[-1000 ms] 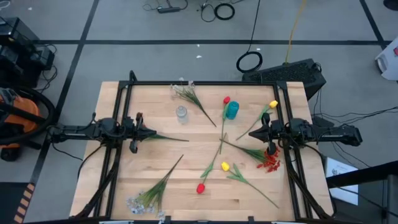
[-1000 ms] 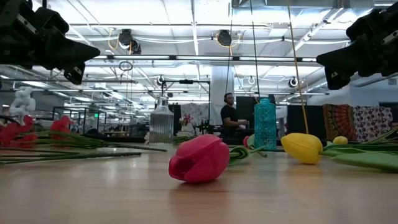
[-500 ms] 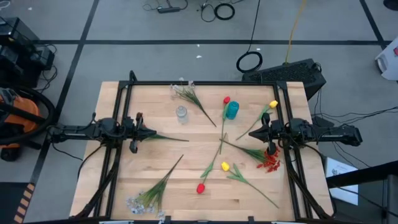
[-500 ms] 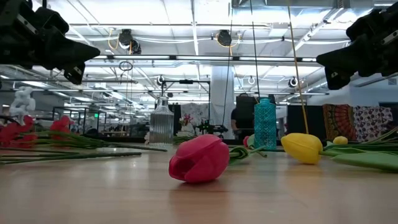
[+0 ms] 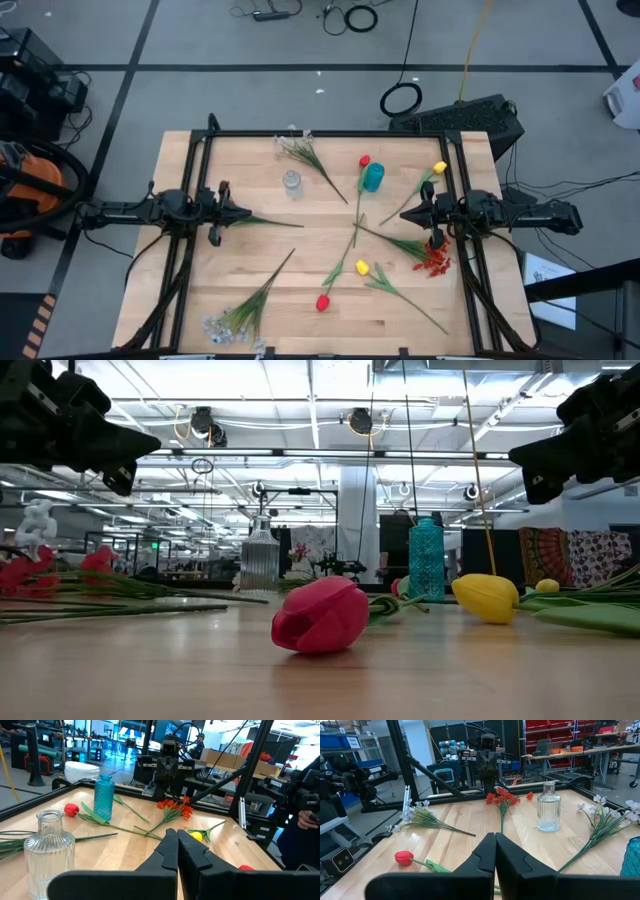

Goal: Sort flowers into vase by color

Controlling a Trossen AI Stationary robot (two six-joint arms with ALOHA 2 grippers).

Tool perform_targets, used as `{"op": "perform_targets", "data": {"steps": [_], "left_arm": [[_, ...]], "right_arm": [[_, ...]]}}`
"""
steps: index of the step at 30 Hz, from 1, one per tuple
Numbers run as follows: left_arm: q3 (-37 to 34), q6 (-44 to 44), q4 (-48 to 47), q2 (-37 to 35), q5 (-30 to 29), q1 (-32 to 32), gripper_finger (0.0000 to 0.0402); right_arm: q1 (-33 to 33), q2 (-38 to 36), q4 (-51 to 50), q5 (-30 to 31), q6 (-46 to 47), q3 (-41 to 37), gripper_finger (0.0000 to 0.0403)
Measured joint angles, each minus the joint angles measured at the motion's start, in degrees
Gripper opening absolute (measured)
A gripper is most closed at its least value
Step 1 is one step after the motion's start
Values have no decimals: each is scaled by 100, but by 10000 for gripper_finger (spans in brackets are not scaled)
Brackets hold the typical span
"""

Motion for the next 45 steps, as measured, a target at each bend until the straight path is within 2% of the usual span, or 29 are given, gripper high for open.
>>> {"op": "perform_targets", "data": {"steps": [10, 15, 20, 29, 38, 45], "left_arm": [[2, 0, -1, 1, -2, -1, 0], [0, 0, 0, 2, 0, -1, 0], [2, 0, -2, 2, -2, -1, 0], [0, 0, -1, 2, -1, 0, 0], [0, 0, -1, 0, -2, -1, 0], [-1, 0, 0, 2, -2, -1, 0]], "right_arm": [[0, 125, 102, 18, -365, 17, 0], [2, 778, 15, 347, -286, 427, 0], [14, 2028, -79, 747, -549, 1228, 0], [456, 4902, -595, 787, -1014, 3173, 0], [1070, 7361, -2301, 775, -1233, 5380, 0], [1715, 9036, -3835, 751, -1885, 7007, 0]]}}
